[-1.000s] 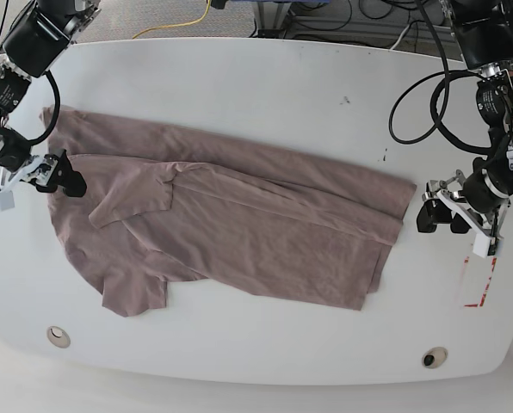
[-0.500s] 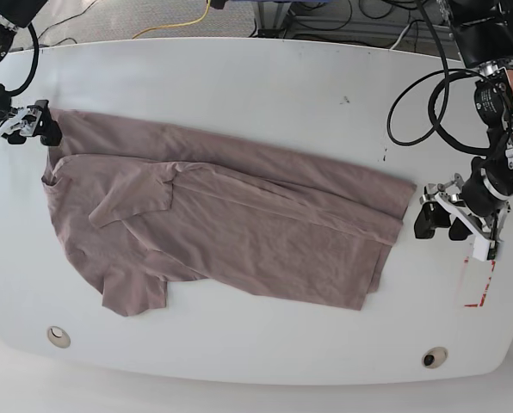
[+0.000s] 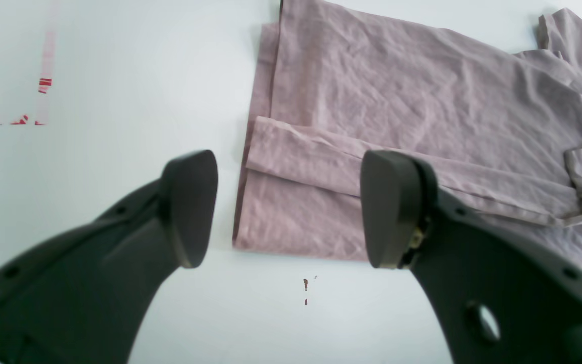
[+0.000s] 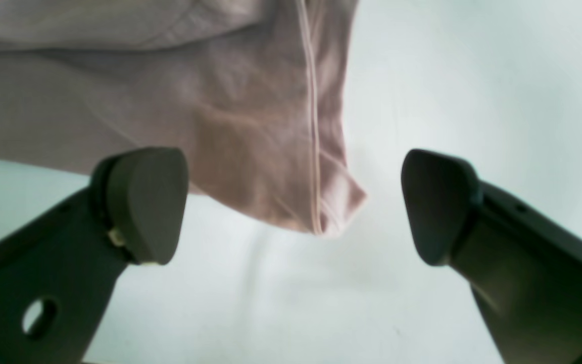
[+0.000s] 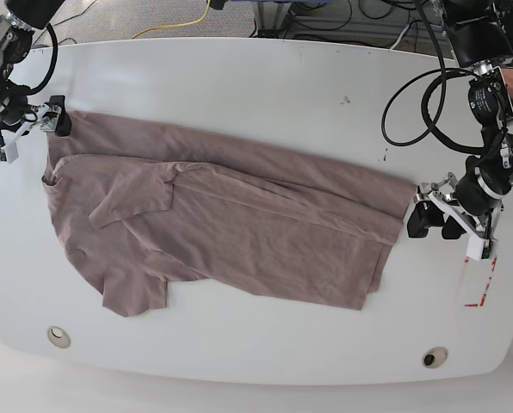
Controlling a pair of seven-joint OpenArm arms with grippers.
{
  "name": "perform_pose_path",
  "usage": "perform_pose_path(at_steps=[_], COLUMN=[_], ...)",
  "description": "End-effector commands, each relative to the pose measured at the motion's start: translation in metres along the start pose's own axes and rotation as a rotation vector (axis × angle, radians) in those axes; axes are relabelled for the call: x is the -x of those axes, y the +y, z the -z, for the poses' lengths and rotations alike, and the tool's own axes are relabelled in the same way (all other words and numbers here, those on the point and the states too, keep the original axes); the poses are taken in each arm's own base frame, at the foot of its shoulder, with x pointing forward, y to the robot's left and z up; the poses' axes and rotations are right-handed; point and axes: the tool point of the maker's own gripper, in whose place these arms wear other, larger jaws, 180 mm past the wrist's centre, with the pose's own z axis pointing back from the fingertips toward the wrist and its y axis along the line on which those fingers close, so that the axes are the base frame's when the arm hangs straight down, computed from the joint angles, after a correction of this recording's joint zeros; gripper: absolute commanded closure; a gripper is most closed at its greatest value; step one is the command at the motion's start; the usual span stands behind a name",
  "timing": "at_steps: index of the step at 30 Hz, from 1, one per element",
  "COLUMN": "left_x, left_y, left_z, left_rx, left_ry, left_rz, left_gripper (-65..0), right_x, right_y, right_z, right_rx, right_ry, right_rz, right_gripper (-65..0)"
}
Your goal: Layout the t-shirt on the table in an organized manner, then fold the t-shirt properly
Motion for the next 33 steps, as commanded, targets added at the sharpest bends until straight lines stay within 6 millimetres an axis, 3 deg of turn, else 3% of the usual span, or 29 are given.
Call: perform_pose_path(at_steps=[1,11,18,23,32,33], left_x=[-0.019,-0.019,-0.019,-0.019,-0.015,-0.014], left_y=[-0.001,0.000,0.000,0.000,0.005,0.006], left_z=[-0.005,-0.006,-0.006,-0.005,-0.003,-0.002], left_rx=[0.004,0.002,0.002,0.000,-0.008,-0.009], left_ry=[-0.057,-0.057,-0.057,-0.056,-0.046,-0.044], left_rz=[0.023,0.021,0.021,0.022,0.010,0.005], left_gripper=[-41.5,-41.5,-41.5,-41.5,-41.5,-41.5], right_x=[-0.014,-0.009,0.007,0.014,0.016,0.016], right_y=[-0.002,0.004,0.001,-0.001,-0.001,-0.001], right_z=[-0.001,0.017,0.030,0.035,0.035,0.035], right_rx=[0.027,0.081,0.063,0.052,0.051,0.051], right_ry=[-0.040,-0.010,0.024,0.014,0.017,0.019], right_rz=[-0.032,-0.043,0.006,0.034,0.036,0.036], right_gripper=[-65.0,-65.0,-65.0,-39.3,-1.1,0.0])
